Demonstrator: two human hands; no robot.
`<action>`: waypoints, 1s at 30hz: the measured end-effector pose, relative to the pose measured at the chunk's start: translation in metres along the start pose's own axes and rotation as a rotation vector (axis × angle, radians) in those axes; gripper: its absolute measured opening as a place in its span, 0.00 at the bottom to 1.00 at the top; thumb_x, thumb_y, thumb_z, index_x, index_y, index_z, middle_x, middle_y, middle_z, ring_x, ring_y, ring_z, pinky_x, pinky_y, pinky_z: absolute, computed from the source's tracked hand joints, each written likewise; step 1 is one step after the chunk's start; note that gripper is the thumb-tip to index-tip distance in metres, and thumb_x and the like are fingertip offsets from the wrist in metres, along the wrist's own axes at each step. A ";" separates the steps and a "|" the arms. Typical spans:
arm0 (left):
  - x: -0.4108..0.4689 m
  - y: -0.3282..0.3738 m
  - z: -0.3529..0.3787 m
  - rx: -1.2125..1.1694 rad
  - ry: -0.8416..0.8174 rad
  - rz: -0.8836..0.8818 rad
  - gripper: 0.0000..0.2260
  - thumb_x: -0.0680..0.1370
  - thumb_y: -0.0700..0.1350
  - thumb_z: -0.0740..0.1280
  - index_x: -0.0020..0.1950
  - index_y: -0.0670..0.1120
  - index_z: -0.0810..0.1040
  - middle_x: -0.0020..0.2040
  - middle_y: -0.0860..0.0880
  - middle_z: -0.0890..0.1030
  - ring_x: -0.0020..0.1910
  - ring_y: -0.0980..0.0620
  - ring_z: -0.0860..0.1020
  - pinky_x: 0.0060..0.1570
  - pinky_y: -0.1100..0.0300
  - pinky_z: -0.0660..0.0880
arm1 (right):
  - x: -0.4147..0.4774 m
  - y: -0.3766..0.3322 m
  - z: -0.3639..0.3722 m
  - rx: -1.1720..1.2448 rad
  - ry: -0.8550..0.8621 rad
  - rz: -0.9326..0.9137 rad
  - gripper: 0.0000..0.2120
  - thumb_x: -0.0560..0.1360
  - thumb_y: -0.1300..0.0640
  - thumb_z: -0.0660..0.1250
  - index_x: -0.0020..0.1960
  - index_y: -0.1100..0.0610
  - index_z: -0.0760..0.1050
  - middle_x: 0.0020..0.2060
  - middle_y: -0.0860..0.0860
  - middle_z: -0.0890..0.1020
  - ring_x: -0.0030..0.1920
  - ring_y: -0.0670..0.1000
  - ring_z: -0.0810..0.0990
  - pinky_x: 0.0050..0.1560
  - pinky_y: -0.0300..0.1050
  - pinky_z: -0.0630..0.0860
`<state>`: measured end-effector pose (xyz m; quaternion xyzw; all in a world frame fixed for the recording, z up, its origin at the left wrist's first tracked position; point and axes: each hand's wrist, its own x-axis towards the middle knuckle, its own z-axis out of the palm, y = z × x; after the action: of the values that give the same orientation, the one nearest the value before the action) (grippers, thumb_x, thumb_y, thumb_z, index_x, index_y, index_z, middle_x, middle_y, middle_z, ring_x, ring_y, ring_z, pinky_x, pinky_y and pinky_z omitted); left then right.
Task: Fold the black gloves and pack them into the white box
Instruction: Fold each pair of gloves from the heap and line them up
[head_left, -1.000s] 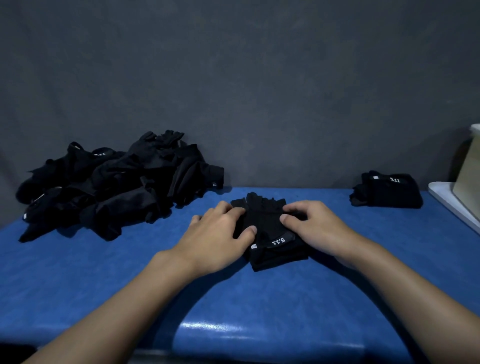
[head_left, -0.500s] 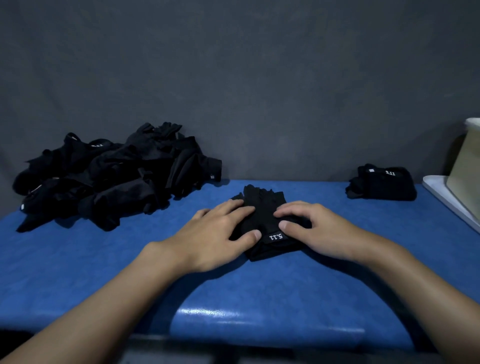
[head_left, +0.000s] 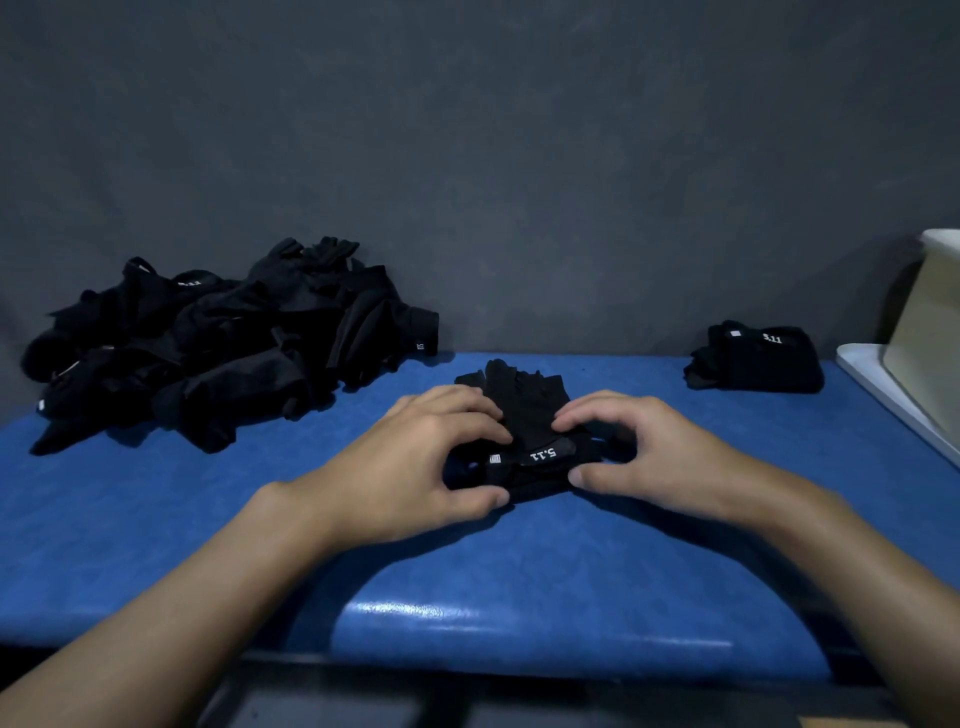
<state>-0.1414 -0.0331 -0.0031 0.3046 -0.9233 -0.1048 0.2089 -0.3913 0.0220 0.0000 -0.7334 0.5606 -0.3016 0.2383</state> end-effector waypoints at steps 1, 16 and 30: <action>0.000 0.000 0.000 -0.018 0.024 0.014 0.23 0.69 0.65 0.67 0.59 0.55 0.81 0.64 0.59 0.74 0.71 0.62 0.65 0.71 0.53 0.64 | 0.000 -0.001 0.000 0.008 0.024 0.002 0.16 0.69 0.60 0.77 0.53 0.46 0.80 0.57 0.41 0.79 0.57 0.36 0.77 0.56 0.28 0.67; 0.003 0.003 -0.003 -0.125 0.150 -0.052 0.21 0.76 0.62 0.59 0.61 0.51 0.78 0.58 0.59 0.76 0.61 0.59 0.74 0.63 0.55 0.70 | -0.003 -0.006 -0.004 0.029 0.043 -0.002 0.09 0.69 0.48 0.77 0.45 0.48 0.80 0.52 0.43 0.82 0.55 0.38 0.78 0.55 0.29 0.70; 0.011 -0.009 0.006 0.121 -0.244 -0.276 0.37 0.76 0.70 0.56 0.81 0.56 0.51 0.80 0.59 0.55 0.77 0.58 0.57 0.77 0.55 0.51 | 0.008 0.006 0.005 -0.320 -0.096 0.082 0.26 0.77 0.40 0.63 0.73 0.42 0.65 0.72 0.39 0.68 0.73 0.43 0.62 0.74 0.46 0.59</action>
<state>-0.1471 -0.0465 -0.0076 0.4255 -0.8959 -0.1129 0.0603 -0.3904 0.0129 -0.0063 -0.7522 0.6189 -0.1632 0.1569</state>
